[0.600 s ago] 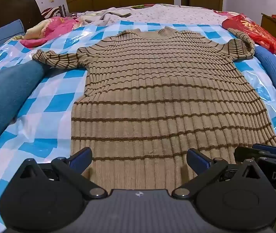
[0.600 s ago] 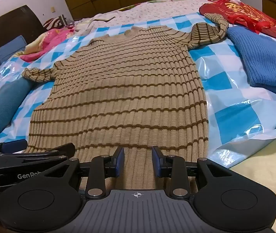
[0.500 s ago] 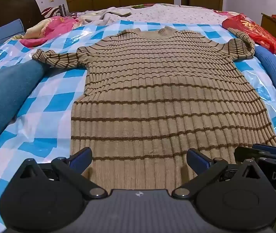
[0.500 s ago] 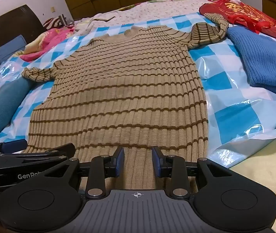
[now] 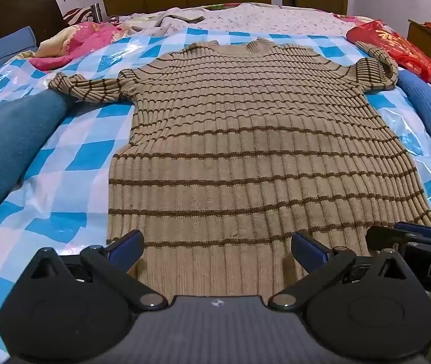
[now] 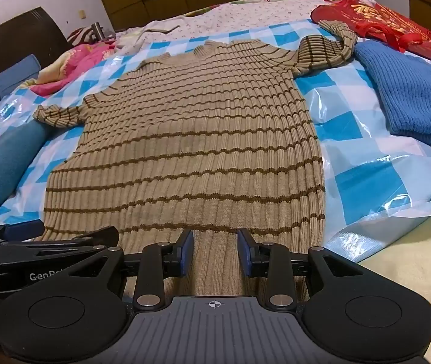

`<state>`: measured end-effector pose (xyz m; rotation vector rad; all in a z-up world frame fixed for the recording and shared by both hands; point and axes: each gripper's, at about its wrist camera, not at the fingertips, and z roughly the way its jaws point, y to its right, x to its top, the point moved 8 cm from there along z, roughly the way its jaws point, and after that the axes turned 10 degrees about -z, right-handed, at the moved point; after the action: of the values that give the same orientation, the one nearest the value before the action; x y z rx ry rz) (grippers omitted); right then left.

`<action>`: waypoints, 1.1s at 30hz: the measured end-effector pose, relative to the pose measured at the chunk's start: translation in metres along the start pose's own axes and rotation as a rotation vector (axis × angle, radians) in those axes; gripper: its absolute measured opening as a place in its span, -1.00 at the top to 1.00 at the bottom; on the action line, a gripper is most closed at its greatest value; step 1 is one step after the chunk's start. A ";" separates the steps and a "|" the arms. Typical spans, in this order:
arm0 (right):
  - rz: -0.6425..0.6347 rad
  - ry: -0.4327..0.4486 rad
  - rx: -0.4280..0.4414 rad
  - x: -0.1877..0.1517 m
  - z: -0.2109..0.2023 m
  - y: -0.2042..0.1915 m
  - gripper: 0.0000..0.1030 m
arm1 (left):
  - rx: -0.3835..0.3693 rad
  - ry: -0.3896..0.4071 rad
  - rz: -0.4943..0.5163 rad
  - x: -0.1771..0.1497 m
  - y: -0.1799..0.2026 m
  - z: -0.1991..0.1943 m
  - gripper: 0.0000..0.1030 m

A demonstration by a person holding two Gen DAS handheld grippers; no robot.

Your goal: Fold small clothes

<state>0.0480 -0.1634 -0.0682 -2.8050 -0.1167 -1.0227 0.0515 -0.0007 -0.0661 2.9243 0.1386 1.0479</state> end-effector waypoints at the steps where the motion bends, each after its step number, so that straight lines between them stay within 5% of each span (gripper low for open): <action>1: 0.002 0.000 0.001 0.000 0.000 0.000 0.38 | 0.000 0.000 0.001 0.000 0.000 0.000 -1.00; 13: 0.031 0.067 0.003 0.031 -0.013 0.021 0.38 | -0.048 0.057 0.047 0.041 0.033 -0.013 -1.00; 33: 0.035 0.064 -0.135 0.104 0.026 0.097 0.38 | -0.139 0.050 0.039 0.104 0.092 0.052 -1.00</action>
<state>0.1559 -0.2520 -0.0317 -2.8783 0.0086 -1.1522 0.1712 -0.0821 -0.0350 2.7890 0.0100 1.0890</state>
